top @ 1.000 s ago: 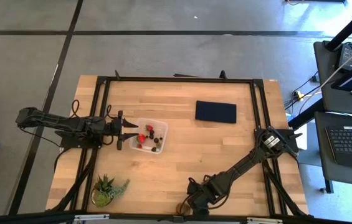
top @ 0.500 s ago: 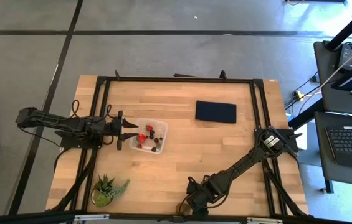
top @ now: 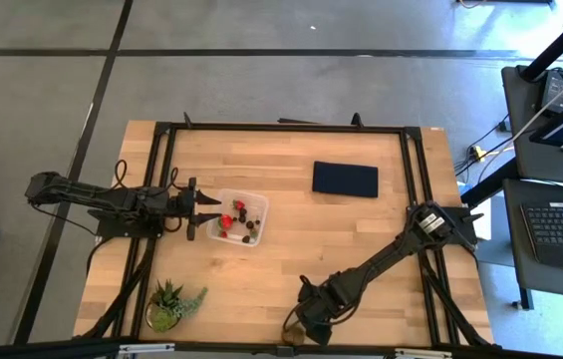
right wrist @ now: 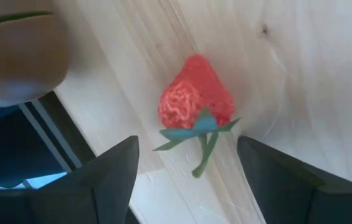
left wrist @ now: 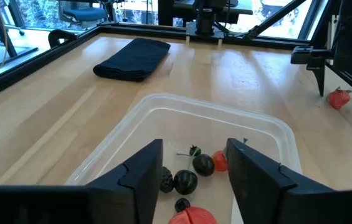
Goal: Pick and placing Produce into tupperware
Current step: Put the strawberry into the transparent bin
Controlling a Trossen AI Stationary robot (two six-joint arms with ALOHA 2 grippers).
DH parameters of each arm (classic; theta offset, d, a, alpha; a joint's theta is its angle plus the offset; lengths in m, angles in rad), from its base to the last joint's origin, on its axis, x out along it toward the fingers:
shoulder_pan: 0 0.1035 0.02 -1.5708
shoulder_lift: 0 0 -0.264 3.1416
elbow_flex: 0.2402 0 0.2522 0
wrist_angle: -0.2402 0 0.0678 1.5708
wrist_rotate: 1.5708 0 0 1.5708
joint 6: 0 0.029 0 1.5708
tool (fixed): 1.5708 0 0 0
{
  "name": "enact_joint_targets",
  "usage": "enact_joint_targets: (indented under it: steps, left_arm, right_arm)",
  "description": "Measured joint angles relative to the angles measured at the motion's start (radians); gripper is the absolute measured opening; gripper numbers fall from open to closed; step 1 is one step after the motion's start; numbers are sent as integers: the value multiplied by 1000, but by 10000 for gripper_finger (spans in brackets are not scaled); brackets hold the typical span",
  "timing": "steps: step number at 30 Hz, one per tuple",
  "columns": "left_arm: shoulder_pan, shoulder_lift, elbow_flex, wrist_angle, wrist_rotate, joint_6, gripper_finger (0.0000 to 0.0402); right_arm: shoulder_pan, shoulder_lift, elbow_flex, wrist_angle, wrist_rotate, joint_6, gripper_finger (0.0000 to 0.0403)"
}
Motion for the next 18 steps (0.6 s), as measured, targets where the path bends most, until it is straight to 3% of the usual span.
enact_joint_targets:
  steps: [18]
  left_arm:
    - [0,0,0,0,0,0,170]
  right_arm:
    - [-35,0,-2,3,-4,-33,266]
